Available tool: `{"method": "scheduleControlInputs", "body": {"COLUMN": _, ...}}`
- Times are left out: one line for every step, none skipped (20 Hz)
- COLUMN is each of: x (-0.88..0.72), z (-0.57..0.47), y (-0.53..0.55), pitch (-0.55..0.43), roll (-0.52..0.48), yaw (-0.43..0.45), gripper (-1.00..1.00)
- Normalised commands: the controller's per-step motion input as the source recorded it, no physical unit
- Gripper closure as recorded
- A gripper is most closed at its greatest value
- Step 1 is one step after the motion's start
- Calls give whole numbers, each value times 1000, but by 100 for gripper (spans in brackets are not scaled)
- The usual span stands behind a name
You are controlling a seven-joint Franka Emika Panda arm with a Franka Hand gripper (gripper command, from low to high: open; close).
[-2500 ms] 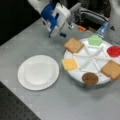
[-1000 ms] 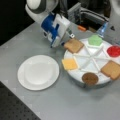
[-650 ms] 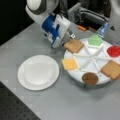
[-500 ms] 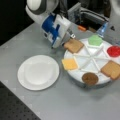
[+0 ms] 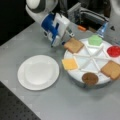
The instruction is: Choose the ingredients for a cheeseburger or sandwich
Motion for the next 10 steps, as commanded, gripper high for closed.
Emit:
{"method": "scheduleControlInputs", "body": {"x": 190, "z": -175, "y": -228, "pitch": -4, "roll": 239, "yaw": 241, "gripper": -100}}
{"method": "scheduleControlInputs", "body": {"x": 198, "z": -178, "y": -201, "pitch": -2, "roll": 232, "yaw": 239, "gripper": -100}}
{"method": "scheduleControlInputs", "body": {"x": 203, "z": -180, "y": -171, "pitch": 2, "roll": 221, "yaw": 229, "gripper": -100}}
{"method": "scheduleControlInputs", "body": {"x": 207, "z": -182, "y": -151, "pitch": 2, "roll": 218, "yaw": 228, "gripper": -100}}
{"method": "scheduleControlInputs", "body": {"x": 210, "z": -180, "y": -133, "pitch": 2, "roll": 215, "yaw": 225, "gripper": -100}}
{"method": "scheduleControlInputs", "body": {"x": 210, "z": -178, "y": -120, "pitch": 2, "roll": 212, "yaw": 217, "gripper": -100}}
{"method": "scheduleControlInputs", "body": {"x": 208, "z": -177, "y": -111, "pitch": 1, "roll": 207, "yaw": 212, "gripper": -100}}
{"method": "scheduleControlInputs", "body": {"x": 205, "z": -176, "y": -111, "pitch": 1, "roll": 205, "yaw": 208, "gripper": -100}}
{"method": "scheduleControlInputs", "body": {"x": 201, "z": -177, "y": -114, "pitch": 2, "roll": 202, "yaw": 205, "gripper": -100}}
{"method": "scheduleControlInputs", "body": {"x": 195, "z": -180, "y": -118, "pitch": 2, "roll": 192, "yaw": 204, "gripper": -100}}
